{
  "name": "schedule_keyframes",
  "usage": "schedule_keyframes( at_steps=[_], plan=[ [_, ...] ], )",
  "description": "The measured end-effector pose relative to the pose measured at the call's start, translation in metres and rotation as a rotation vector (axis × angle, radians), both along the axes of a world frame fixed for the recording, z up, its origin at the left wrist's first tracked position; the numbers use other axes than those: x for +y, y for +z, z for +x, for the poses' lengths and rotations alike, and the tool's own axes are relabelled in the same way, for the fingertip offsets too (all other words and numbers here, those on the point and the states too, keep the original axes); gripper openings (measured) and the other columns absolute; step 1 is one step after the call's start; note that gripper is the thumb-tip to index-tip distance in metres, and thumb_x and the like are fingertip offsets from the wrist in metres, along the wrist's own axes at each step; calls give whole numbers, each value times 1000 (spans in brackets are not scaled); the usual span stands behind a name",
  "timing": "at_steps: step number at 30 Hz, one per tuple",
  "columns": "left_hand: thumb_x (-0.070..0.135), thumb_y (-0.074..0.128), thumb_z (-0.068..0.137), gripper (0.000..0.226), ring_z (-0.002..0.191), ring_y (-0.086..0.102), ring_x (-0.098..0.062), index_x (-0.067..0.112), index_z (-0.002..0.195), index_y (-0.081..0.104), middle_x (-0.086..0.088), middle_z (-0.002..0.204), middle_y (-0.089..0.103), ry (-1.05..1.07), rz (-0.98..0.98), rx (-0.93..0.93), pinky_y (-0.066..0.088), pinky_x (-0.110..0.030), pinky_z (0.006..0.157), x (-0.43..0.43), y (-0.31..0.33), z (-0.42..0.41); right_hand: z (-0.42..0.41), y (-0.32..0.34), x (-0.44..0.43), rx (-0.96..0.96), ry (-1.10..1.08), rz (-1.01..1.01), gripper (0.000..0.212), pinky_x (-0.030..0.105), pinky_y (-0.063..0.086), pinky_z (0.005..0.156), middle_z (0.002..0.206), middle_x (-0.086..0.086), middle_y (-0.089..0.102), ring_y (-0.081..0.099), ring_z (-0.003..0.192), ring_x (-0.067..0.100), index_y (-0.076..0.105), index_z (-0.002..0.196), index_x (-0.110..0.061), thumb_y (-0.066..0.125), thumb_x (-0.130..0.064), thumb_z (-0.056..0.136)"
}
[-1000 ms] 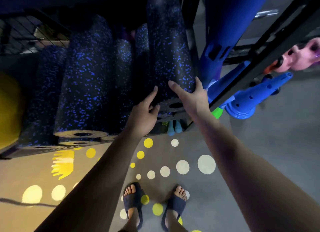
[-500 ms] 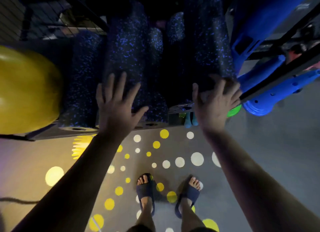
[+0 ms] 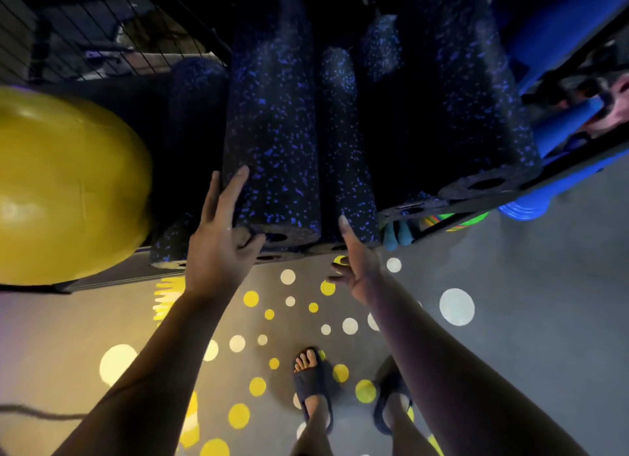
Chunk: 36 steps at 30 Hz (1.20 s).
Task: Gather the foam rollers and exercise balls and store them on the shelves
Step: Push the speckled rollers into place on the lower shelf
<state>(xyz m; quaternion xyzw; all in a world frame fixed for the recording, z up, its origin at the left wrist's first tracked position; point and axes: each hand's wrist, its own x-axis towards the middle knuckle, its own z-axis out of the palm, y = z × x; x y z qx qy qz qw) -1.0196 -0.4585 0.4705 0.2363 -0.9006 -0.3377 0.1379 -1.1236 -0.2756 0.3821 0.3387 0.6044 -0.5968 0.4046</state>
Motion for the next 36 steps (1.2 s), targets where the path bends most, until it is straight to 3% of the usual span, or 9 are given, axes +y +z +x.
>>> schedule_keyframes(
  at_steps=[4,9,13,16,20,25,29,33,36],
  plan=[
    [13,79,79,94,145,40,-27,40,154,30,-3,167,21,89,-58,38,55,-47,92,2,-7,12,-7,-5,-22,128,-72,-85,46,52,60,76,122,13,69,71,103,34,56,123,-16,73,-44,90],
    [14,80,78,92,144,39,-25,35,155,33,-6,166,22,143,-30,54,55,-46,91,0,-9,19,-26,-12,-36,165,-30,-82,28,55,60,70,114,20,71,72,100,39,63,107,-11,72,-33,93],
    [13,81,77,94,145,38,-22,36,154,33,-6,166,23,148,-31,66,54,-42,91,0,-10,18,-39,-9,-28,144,60,-98,27,52,61,72,103,13,73,73,93,32,65,111,-12,68,-34,95],
    [13,79,78,90,148,25,0,35,154,35,-4,166,24,169,-22,110,49,-33,96,0,-10,17,-51,-9,-18,148,152,-123,27,61,57,84,96,10,74,74,86,26,66,112,-11,68,-33,95],
    [10,77,79,87,146,14,14,30,154,37,-9,165,27,163,-34,136,36,-15,98,4,-11,9,-59,-3,-11,95,220,-163,28,48,61,65,100,6,75,76,79,18,68,116,-14,67,-32,95],
    [10,77,78,86,145,10,16,27,154,38,-11,163,30,151,-55,136,32,-9,102,13,-11,-1,-58,5,-12,116,230,-144,27,56,59,76,115,5,73,72,91,18,67,114,-21,70,-37,92],
    [8,74,79,83,146,14,11,22,153,39,-11,162,32,150,-45,187,22,2,106,28,-6,-13,-44,6,-8,146,244,-58,46,45,60,59,120,2,69,68,95,17,60,128,-21,67,-50,92],
    [8,73,79,82,146,16,11,22,152,41,-13,162,33,143,-42,242,21,2,107,51,4,-36,-34,28,24,325,334,-16,21,42,59,82,96,-9,78,72,101,14,69,109,-19,54,-32,103],
    [12,77,78,86,147,28,-7,29,152,39,-12,163,30,123,-66,239,31,-8,108,71,12,-58,-43,51,54,411,177,-109,26,36,59,80,100,4,78,76,90,13,69,112,-10,48,-23,106]
  ],
)
